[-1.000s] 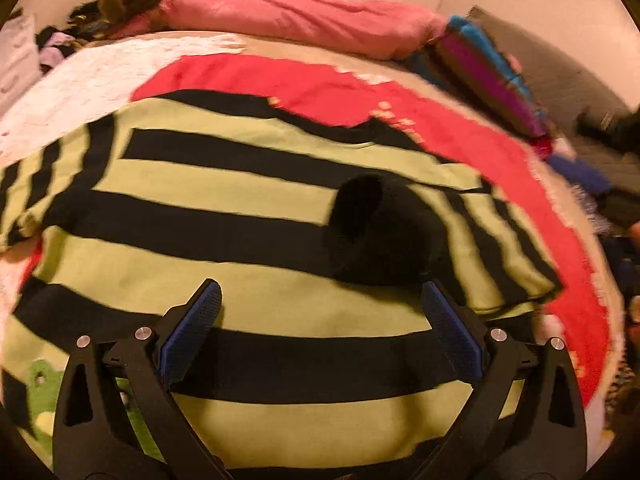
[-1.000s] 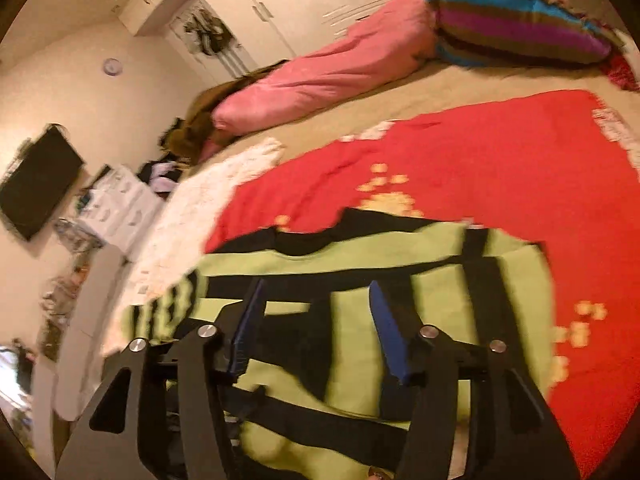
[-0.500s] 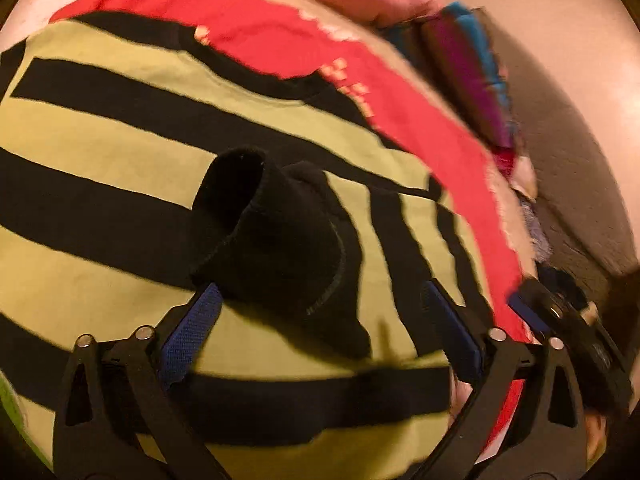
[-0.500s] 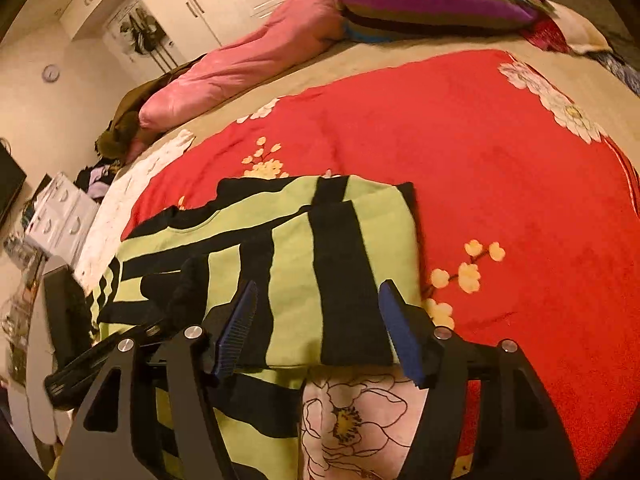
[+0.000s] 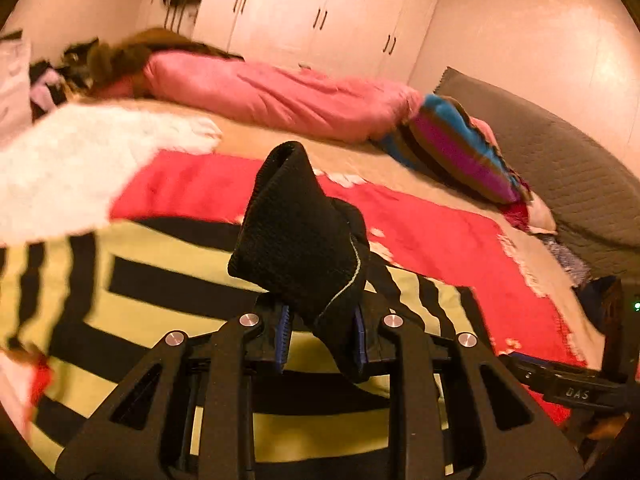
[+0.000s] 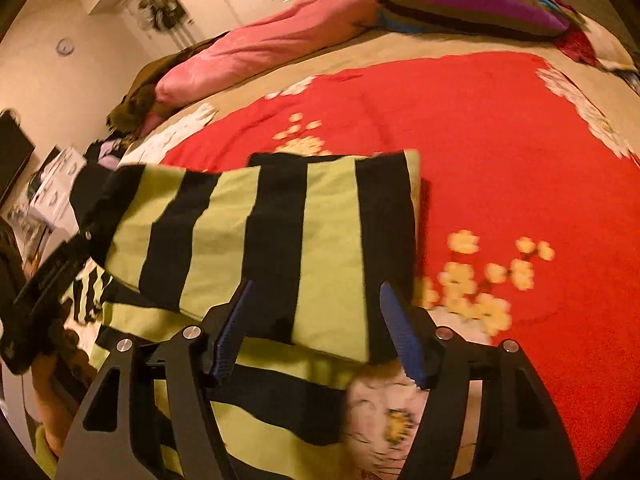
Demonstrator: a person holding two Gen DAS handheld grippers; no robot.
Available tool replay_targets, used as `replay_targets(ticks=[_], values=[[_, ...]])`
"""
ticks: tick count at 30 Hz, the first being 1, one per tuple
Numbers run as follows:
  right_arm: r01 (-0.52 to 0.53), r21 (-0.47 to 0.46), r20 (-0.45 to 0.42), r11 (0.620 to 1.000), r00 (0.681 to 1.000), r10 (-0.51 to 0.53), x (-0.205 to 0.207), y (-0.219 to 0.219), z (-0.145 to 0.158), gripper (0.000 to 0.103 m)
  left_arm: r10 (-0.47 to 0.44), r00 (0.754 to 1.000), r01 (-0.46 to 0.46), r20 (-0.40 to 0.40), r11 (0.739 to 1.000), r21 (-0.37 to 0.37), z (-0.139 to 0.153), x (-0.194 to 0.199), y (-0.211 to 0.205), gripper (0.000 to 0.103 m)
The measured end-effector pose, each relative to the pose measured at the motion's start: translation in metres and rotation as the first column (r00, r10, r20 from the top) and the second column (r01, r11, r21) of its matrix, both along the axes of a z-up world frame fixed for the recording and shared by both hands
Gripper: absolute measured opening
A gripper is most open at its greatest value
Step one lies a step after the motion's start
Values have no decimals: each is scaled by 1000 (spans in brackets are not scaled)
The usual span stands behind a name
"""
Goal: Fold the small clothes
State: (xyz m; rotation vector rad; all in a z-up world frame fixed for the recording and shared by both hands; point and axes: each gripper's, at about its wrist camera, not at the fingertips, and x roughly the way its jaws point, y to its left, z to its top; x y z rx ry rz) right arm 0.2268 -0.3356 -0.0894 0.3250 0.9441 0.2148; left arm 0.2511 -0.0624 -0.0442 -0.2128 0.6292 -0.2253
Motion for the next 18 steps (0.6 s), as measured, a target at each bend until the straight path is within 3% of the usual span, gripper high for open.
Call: replay_targets(ticks=[4, 8, 15, 18], values=[[-49, -28, 6, 998, 999, 50, 6, 27, 2, 63, 75, 997, -73, -21, 995, 71, -14, 6, 23, 17], [-66, -40, -3, 997, 998, 66, 9, 43, 1, 63, 119, 989, -114, -83, 992, 62, -29, 10, 41, 18], [-63, -79, -13, 995, 998, 62, 11, 54, -1, 63, 163, 983, -159, -78, 986, 58, -28, 11, 58, 22], [-53, -100, -15, 994, 999, 51, 14, 57, -1, 64, 130, 975, -121, -179, 991, 64, -47, 22, 62, 40]])
